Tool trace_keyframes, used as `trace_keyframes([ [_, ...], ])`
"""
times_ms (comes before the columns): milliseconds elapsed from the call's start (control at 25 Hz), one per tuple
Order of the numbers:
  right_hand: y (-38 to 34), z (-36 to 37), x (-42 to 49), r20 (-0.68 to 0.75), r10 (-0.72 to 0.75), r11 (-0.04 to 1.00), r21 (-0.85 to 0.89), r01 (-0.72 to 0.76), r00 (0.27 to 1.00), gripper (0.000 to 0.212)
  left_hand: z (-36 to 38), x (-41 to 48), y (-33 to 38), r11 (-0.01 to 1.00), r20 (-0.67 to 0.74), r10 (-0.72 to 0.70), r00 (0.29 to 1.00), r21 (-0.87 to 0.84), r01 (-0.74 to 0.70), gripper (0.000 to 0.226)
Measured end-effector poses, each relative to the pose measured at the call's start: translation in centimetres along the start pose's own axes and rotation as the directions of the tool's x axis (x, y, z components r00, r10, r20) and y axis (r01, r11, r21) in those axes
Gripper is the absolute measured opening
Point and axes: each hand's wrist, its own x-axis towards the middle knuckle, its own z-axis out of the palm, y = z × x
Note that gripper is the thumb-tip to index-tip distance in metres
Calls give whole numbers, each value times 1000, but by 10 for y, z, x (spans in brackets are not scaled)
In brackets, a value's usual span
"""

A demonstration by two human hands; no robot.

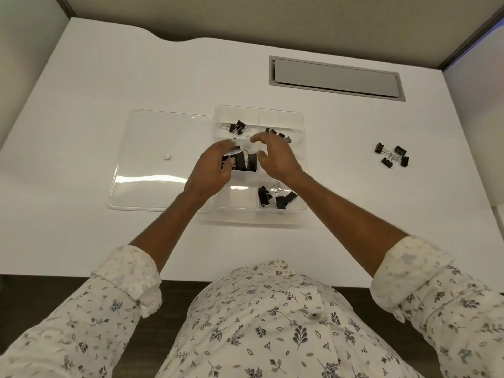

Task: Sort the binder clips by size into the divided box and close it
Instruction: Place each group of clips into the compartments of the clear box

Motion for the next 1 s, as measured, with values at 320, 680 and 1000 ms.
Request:
trace_keyframes([
  [320, 68, -40, -59, -209, -28, 1000, -6, 27, 977, 29, 56, 19, 46, 993, 148, 116, 982, -21, -115, 43],
  [680, 182, -127, -119, -379, 162, 985, 14, -170, 911, 25, 145, 43, 139, 968, 297, 247, 922, -31, -249, 48],
  [1000, 299, -217, -125, -273, 146, 951, -225, -211, 951, 50, 240, 56, 206, 969, 369, 216, 904, 29, -244, 50],
])
